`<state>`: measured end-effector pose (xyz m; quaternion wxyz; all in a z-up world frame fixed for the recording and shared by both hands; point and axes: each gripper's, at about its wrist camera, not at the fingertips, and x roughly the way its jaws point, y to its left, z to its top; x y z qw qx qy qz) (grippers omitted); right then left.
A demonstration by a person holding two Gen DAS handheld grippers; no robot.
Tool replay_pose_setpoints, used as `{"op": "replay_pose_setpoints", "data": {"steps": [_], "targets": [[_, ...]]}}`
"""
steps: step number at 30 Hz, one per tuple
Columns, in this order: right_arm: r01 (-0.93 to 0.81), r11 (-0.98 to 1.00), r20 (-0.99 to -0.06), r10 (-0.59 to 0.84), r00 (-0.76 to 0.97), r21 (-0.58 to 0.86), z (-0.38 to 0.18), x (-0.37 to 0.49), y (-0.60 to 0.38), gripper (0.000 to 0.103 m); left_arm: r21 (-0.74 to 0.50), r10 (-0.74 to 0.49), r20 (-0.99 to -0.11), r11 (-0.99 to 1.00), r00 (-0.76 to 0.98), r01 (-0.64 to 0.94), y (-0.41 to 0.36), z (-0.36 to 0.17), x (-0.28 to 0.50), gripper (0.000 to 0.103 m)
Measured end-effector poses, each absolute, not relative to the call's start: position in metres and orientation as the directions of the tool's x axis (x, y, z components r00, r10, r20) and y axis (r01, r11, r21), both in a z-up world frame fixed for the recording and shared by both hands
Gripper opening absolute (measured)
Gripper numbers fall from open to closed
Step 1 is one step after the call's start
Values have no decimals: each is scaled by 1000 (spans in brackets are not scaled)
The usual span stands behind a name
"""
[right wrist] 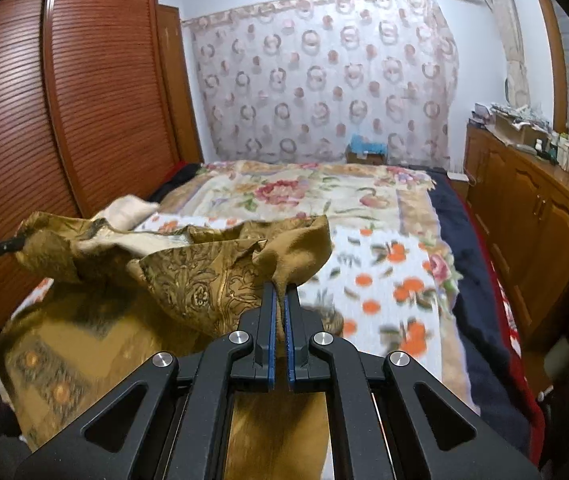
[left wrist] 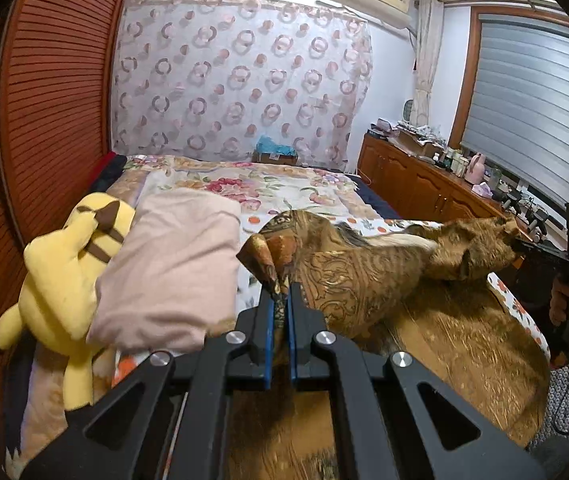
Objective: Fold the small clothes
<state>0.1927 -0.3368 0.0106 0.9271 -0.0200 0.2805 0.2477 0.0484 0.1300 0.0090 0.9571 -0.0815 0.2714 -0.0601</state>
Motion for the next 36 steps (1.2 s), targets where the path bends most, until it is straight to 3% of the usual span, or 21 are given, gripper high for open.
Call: {"op": "replay_pose_setpoints", "data": {"steps": [14, 26, 29, 33, 36], "targets": [[-455, 886, -593, 412, 691, 85, -10, 87, -370, 1, -159, -78, -556, 987, 828, -14, 134, -20, -45, 2], [-433, 898, -697, 361, 619, 80, -50, 79, -374, 3, -93, -73, -618, 996, 783, 19, 128, -41, -56, 5], [-433, 898, -700, 361, 616, 82, -51, 79, -376, 3, -97, -80, -608, 995, 790, 26, 131, -35, -58, 12], [-447, 893, -702, 351, 619, 52, -44, 77, -374, 3, -74, -55, -579, 997, 813, 15, 139, -22, -65, 36], [-446, 894, -702, 345, 623, 45, -41, 77, -373, 4, -67, -39, -570, 998, 821, 1, 146, -13, -64, 40]]}}
